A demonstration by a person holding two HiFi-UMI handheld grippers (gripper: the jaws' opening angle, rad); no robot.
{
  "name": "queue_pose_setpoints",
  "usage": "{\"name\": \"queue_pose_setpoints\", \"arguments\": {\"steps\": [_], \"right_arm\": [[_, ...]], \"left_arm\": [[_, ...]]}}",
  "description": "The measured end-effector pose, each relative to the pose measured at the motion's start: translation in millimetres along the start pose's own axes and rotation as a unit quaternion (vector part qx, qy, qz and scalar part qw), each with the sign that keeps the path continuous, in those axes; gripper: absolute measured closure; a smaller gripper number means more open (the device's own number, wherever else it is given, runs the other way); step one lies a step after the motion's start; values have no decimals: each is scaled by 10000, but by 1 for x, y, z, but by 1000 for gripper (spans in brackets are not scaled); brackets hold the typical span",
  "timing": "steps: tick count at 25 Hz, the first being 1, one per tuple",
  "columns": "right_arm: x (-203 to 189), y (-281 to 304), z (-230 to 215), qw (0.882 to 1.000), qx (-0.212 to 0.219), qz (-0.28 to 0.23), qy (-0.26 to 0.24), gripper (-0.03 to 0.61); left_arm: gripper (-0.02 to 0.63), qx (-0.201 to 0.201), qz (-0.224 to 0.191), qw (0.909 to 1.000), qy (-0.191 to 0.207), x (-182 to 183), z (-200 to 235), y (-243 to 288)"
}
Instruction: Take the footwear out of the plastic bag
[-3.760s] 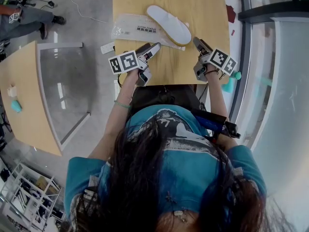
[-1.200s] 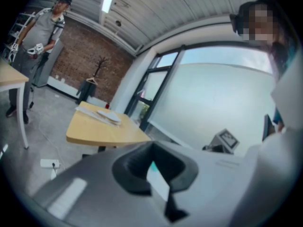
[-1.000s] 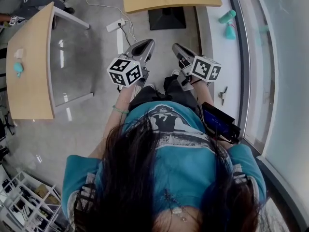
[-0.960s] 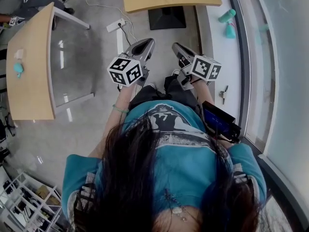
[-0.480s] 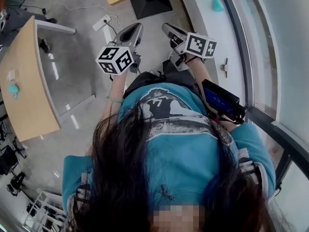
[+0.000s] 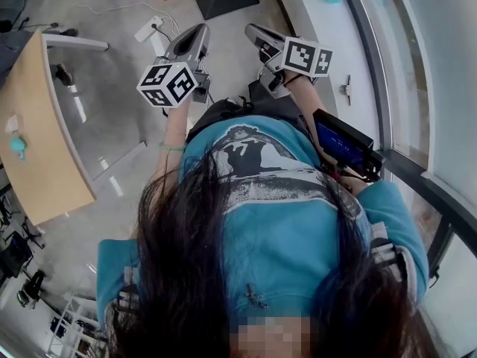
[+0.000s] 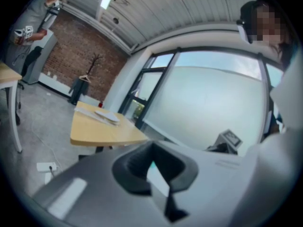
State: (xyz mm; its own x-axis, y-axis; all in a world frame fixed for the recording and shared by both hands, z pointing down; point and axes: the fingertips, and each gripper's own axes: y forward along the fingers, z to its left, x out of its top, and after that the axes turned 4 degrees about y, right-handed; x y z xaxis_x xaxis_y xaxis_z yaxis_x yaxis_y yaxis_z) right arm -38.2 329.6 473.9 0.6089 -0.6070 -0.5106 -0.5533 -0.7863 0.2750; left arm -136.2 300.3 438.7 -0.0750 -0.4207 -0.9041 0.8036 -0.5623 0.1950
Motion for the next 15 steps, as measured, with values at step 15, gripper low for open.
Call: {"name": "queue_pose_setpoints", "arguments": {"steps": [15], "right_arm": [[1, 2, -6, 10000, -38, 6, 22, 543]], "left_arm": [[614, 101, -83, 9998, -158, 0, 9, -4]]}}
